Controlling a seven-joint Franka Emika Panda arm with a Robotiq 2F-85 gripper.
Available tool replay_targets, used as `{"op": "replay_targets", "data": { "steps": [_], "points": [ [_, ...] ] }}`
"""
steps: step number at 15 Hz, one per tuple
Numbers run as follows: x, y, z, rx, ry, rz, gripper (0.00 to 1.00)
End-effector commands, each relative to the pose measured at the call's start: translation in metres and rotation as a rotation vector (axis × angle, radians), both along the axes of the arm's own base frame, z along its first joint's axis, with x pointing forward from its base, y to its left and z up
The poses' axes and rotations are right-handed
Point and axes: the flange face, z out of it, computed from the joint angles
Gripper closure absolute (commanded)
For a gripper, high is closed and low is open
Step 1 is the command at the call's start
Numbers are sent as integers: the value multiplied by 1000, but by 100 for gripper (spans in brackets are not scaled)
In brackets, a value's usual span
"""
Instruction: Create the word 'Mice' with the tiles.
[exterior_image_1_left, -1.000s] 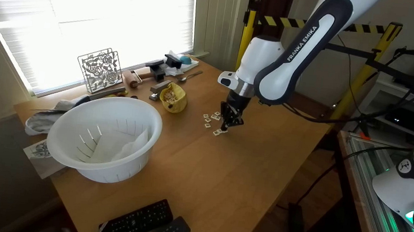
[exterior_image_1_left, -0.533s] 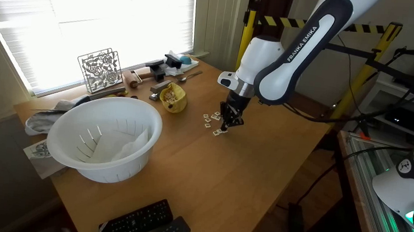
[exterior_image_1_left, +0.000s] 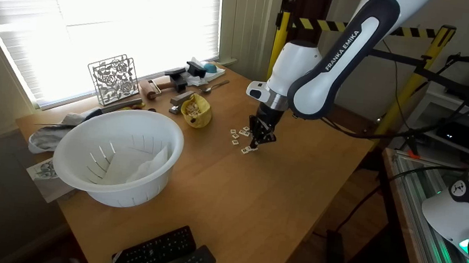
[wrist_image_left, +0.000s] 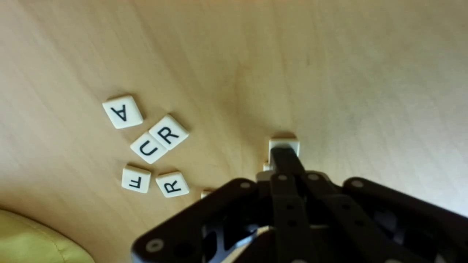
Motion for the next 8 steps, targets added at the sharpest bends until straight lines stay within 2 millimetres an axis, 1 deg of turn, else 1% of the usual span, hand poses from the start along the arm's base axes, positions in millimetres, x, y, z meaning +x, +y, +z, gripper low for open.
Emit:
{"op": "replay_targets", "data": {
  "steps": [1,5,8],
  "points": [
    [-7,-2,-16,-13,13,17,100],
    [-8,-2,-16,0,16,9,100],
    [-7,-3,-6,25,4,5,100]
  ]
}}
